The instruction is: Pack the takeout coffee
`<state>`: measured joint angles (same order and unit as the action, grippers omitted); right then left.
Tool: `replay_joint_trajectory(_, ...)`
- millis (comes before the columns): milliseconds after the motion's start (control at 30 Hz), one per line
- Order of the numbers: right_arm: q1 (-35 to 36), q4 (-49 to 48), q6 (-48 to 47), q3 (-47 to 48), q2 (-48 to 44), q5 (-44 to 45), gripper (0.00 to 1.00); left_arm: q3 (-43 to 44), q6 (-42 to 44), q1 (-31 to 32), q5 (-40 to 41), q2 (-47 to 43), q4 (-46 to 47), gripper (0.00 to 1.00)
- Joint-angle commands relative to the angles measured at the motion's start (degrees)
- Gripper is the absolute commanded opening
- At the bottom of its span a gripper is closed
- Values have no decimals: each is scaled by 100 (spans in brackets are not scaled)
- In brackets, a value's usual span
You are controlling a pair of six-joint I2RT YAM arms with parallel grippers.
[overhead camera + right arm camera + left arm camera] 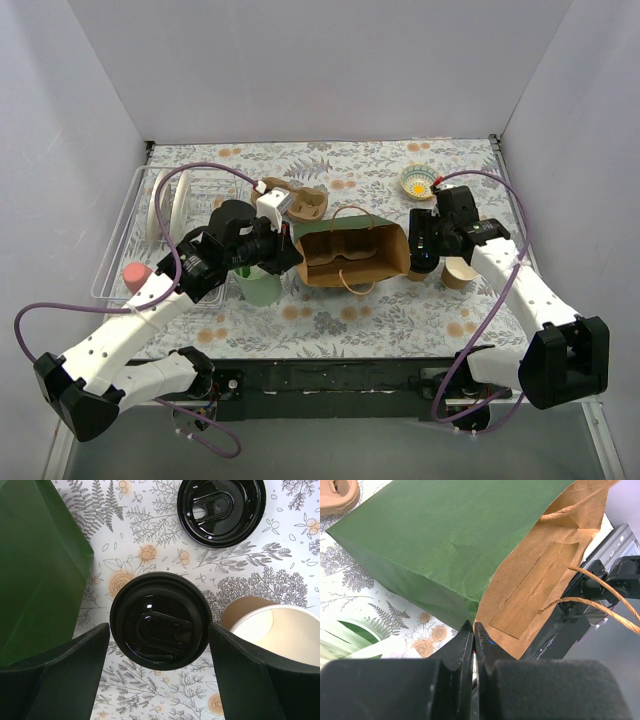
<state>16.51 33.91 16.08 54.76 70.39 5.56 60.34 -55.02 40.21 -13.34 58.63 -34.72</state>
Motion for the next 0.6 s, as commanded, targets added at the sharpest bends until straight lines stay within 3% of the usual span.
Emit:
replay_joint_trajectory(0, -34, -271, -175, -80, -8, -82, 86, -57, 97, 14, -63, -176, 9, 0)
replay_joint_trajectory(333, -25, -183, -157, -220, 98, 129, 80, -66, 80, 14, -45, -220, -9, 0)
replay_joint_trajectory(567, -25, -192, -70, -273, 150, 243, 82, -145, 27, 14, -46, -273, 9, 0)
